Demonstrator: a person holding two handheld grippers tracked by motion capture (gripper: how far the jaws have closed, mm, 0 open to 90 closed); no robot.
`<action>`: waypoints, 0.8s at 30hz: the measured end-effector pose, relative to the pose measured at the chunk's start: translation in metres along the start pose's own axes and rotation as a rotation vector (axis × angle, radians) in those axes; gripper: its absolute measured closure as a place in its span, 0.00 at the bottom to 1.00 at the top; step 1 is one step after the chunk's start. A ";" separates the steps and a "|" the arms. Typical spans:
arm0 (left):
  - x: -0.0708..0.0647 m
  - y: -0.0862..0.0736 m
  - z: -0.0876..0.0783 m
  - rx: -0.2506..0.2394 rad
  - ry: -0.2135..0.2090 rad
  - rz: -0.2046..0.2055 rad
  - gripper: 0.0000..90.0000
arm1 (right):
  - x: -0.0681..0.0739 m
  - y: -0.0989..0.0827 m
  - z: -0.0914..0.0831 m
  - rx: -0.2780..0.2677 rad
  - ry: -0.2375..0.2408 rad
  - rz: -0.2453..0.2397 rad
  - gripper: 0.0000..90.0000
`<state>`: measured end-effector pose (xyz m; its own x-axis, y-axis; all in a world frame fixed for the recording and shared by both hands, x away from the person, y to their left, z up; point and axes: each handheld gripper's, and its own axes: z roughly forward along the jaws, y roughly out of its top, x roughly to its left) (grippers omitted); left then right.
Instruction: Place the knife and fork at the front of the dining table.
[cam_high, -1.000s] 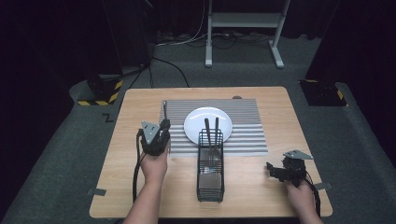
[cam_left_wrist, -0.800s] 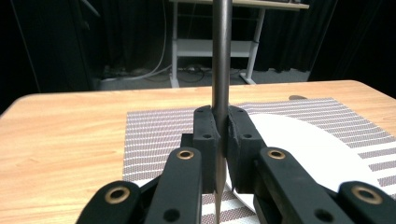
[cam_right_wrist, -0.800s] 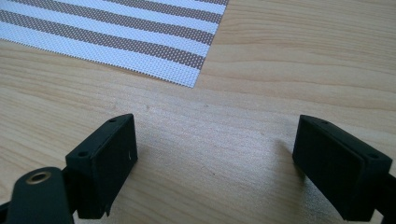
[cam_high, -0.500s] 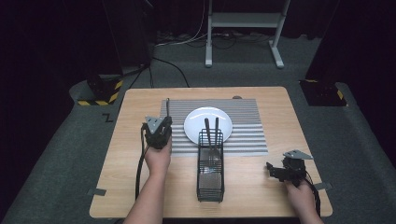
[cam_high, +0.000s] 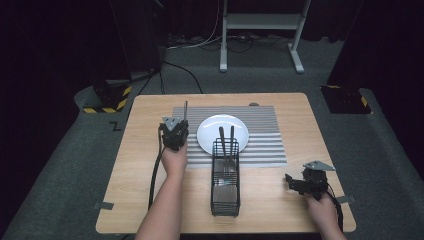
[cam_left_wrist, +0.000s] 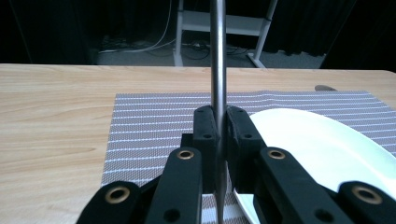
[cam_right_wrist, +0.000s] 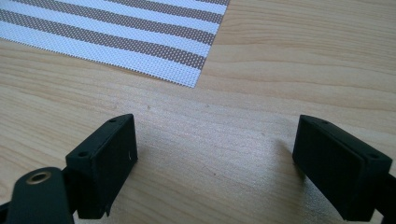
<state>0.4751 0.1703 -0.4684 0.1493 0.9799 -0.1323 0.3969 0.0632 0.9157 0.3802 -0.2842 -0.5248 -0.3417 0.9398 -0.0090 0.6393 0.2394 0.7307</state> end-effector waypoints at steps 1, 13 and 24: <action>-0.001 0.000 0.004 0.007 0.003 -0.006 0.92 | 0.000 0.000 0.000 0.001 -0.001 0.000 0.15; 0.007 -0.008 0.038 0.067 0.019 -0.078 0.92 | 0.000 0.000 0.000 0.002 -0.001 -0.001 0.15; 0.011 -0.016 0.060 0.140 0.038 -0.100 0.92 | 0.000 0.000 0.000 0.002 0.000 0.000 0.15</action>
<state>0.5251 0.1682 -0.5069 0.0695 0.9767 -0.2031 0.5310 0.1362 0.8364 0.3801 -0.2846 -0.5245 -0.3417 0.9398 -0.0086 0.6407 0.2396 0.7294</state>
